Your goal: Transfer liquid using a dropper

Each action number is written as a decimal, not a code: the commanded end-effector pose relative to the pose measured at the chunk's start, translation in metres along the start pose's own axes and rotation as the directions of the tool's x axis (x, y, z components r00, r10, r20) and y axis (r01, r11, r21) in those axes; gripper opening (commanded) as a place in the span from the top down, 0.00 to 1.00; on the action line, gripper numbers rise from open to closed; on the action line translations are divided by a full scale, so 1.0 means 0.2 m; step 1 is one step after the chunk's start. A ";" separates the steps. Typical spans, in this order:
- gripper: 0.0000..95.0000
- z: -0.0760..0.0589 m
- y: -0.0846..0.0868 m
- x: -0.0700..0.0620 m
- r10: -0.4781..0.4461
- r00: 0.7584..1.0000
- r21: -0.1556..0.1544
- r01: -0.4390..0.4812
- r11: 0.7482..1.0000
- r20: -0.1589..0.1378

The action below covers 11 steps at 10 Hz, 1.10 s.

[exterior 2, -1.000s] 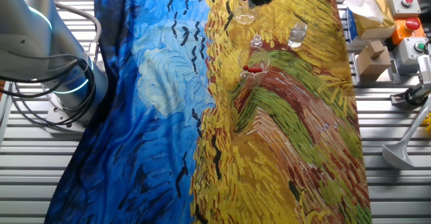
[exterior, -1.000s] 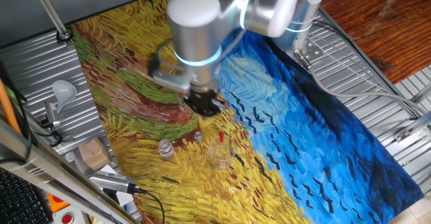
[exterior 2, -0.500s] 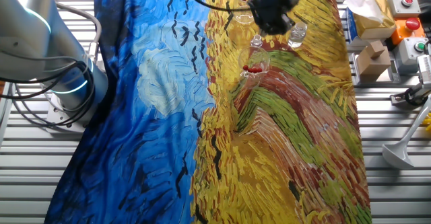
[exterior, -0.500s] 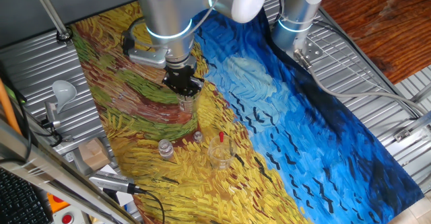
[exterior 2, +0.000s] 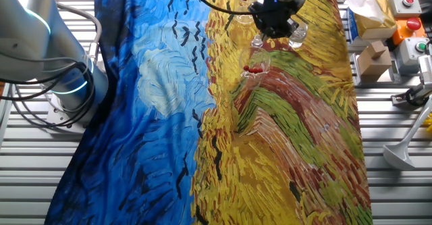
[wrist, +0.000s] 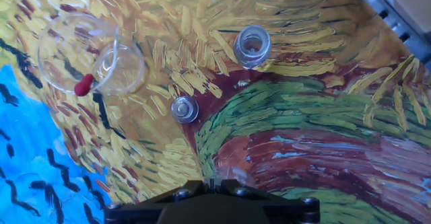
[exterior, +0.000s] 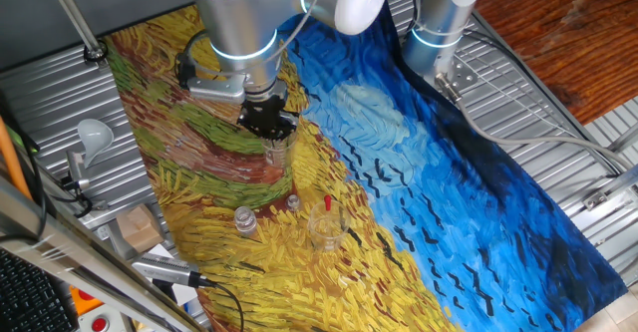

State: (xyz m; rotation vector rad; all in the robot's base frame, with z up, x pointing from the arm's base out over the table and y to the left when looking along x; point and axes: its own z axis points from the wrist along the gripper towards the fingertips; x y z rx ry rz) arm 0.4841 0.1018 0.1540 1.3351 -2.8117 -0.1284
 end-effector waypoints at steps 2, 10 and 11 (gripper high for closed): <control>1.00 -0.01 -0.09 0.07 0.097 0.995 0.048 -0.097 0.994 -0.004; 1.00 0.00 -0.38 0.36 0.024 1.000 0.035 -0.024 0.999 0.021; 1.00 0.00 -0.38 0.36 0.093 0.995 0.047 -0.094 0.994 0.033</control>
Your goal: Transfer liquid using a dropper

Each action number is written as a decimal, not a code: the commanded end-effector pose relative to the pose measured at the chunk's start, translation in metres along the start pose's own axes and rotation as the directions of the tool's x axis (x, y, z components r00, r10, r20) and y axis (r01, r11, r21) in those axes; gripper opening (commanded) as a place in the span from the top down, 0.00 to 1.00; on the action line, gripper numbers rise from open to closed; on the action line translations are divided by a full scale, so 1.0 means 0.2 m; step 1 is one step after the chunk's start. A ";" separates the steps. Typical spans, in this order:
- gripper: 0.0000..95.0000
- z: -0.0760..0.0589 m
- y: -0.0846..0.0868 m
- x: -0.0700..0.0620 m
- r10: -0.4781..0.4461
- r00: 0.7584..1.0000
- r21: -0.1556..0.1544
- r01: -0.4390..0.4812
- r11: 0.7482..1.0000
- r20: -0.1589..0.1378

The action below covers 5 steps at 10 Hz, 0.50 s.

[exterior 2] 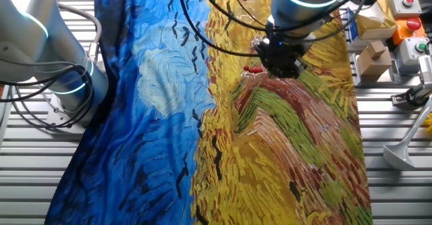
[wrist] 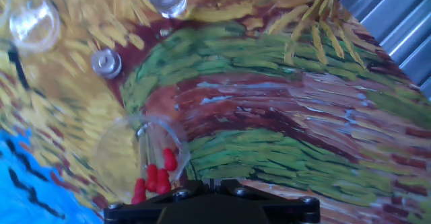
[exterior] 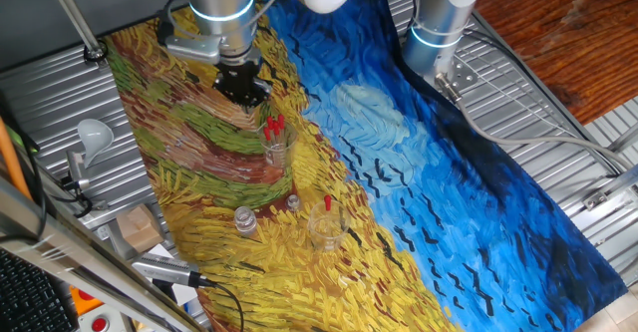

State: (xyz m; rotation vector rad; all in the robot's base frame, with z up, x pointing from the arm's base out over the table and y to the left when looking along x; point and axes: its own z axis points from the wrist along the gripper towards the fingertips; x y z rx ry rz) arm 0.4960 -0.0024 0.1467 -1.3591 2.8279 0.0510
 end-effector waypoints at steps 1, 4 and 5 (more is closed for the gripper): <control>1.00 0.00 0.00 -0.01 0.144 0.989 -0.004 -0.144 0.990 0.022; 1.00 0.03 -0.06 0.03 0.131 0.991 0.011 -0.132 0.991 0.028; 1.00 0.04 -0.10 0.05 0.108 0.994 0.013 -0.109 0.994 0.026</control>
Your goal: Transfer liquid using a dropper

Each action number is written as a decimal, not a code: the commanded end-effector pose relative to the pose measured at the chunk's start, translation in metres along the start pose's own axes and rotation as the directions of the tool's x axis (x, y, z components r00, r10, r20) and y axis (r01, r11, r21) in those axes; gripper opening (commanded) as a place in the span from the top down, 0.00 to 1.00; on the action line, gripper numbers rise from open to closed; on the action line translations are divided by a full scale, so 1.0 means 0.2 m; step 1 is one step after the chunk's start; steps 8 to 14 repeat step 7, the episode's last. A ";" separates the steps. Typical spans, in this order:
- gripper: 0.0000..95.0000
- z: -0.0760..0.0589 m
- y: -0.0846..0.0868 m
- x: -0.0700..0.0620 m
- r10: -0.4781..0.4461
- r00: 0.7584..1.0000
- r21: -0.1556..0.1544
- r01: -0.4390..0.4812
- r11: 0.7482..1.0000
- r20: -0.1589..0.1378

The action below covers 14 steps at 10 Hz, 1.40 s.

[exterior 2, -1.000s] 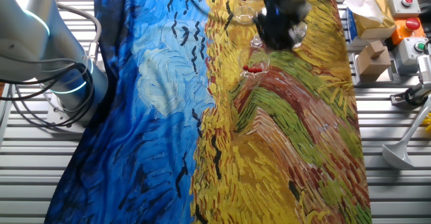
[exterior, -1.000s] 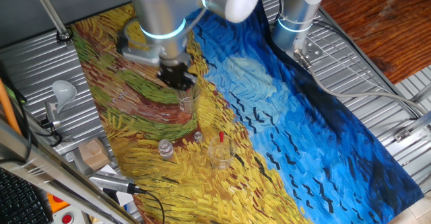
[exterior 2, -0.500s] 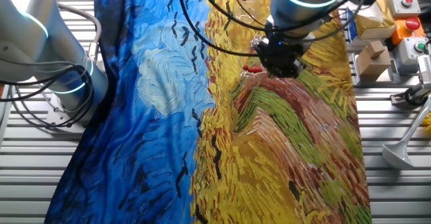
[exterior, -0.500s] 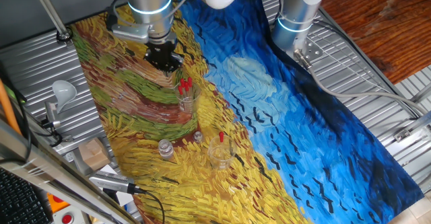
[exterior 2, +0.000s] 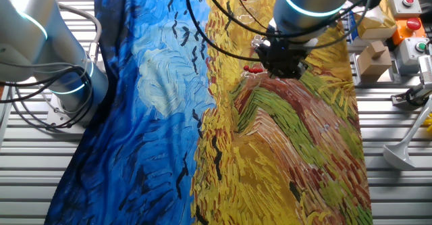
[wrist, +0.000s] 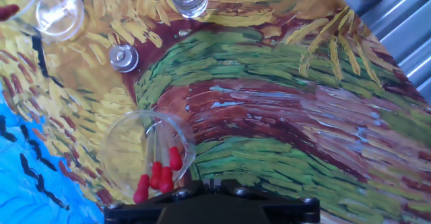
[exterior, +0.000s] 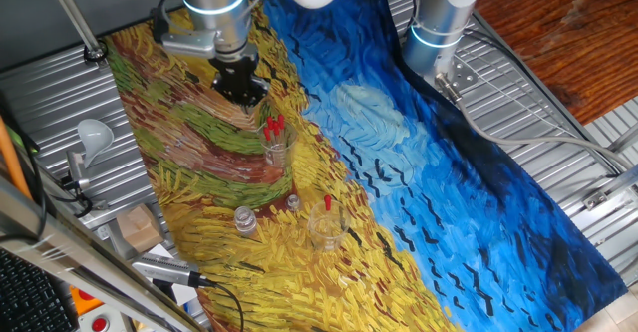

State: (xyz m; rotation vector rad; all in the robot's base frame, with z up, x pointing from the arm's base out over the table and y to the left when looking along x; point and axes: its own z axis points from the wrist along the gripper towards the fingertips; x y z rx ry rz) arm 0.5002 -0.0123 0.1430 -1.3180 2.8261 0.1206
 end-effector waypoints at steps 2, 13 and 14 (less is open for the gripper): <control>1.00 0.05 -0.18 0.13 0.020 1.000 0.043 -0.020 0.999 -0.006; 1.00 0.07 -0.21 0.18 0.000 1.000 0.037 0.000 0.999 -0.008; 1.00 0.07 -0.21 0.18 0.000 1.000 0.037 0.000 0.999 -0.008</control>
